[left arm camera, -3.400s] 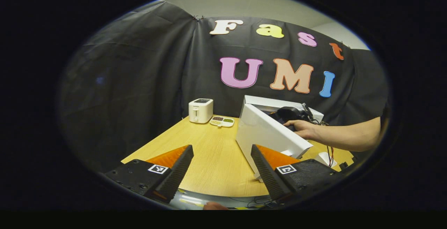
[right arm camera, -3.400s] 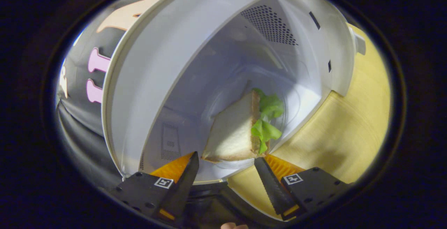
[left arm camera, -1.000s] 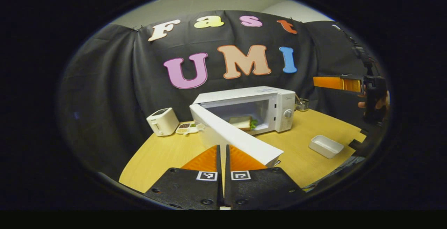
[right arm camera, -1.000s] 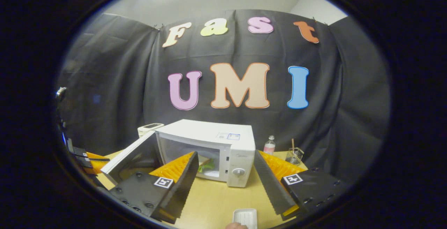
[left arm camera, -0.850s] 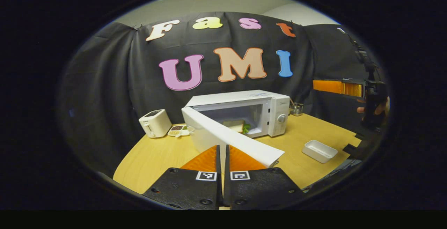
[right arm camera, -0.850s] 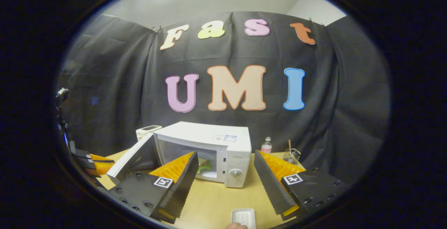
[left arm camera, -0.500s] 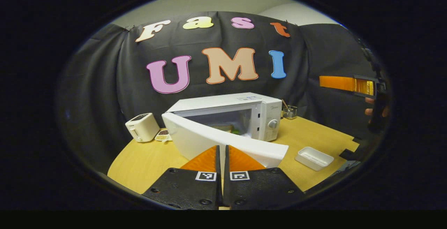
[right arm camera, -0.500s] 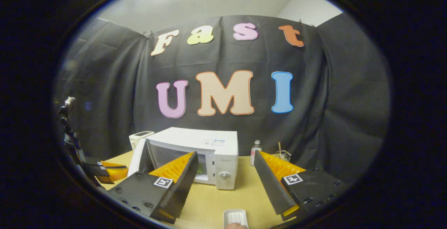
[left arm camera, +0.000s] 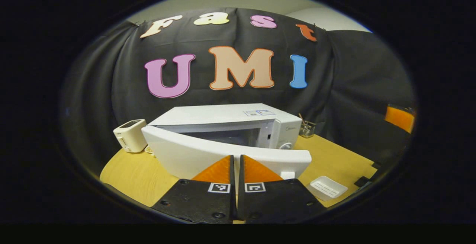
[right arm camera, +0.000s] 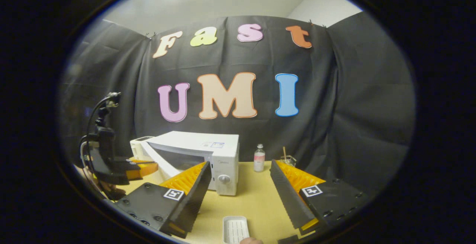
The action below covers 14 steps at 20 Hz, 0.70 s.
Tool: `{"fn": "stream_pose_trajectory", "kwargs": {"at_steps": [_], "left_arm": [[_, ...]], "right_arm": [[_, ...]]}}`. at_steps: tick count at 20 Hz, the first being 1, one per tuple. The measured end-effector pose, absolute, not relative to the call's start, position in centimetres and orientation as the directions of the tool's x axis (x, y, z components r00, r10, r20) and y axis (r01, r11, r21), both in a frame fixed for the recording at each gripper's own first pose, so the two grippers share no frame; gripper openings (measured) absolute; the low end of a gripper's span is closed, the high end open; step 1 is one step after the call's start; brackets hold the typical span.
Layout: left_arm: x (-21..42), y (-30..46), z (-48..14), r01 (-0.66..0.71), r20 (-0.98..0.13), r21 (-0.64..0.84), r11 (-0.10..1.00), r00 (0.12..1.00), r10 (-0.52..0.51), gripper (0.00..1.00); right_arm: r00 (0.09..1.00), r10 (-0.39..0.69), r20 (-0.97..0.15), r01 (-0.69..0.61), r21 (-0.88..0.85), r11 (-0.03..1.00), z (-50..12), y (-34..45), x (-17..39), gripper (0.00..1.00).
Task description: Open the microwave oven with the left hand, put the food in, and close the microwave oven.
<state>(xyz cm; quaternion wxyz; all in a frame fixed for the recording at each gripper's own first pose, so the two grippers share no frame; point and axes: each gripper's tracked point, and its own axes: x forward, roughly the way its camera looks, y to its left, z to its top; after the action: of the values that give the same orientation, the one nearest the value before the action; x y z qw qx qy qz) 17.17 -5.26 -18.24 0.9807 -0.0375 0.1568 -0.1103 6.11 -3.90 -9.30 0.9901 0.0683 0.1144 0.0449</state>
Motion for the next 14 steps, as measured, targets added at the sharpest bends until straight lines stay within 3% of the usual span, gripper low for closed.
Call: {"fn": "stream_pose_trajectory", "kwargs": {"at_steps": [5,6,14], "left_arm": [[21.2,-6.8,-18.8,0.200,-0.306,-0.095,0.975,0.926,-0.220,0.00],[21.7,-7.1,-19.1,0.199,-0.314,-0.091,0.976,0.924,-0.218,0.00],[26.4,-9.9,-19.4,0.221,-0.310,0.016,0.975,0.928,-0.206,0.00]], "right_arm": [[0.971,0.079,-0.223,-0.048,0.142,0.989,-9.3,-5.8,4.9,0.98],[0.972,0.073,-0.224,-0.041,0.142,0.989,-9.3,-6.3,4.9,0.89],[0.972,0.022,-0.234,0.013,0.146,0.989,-9.9,-8.7,4.5,0.89]]}}
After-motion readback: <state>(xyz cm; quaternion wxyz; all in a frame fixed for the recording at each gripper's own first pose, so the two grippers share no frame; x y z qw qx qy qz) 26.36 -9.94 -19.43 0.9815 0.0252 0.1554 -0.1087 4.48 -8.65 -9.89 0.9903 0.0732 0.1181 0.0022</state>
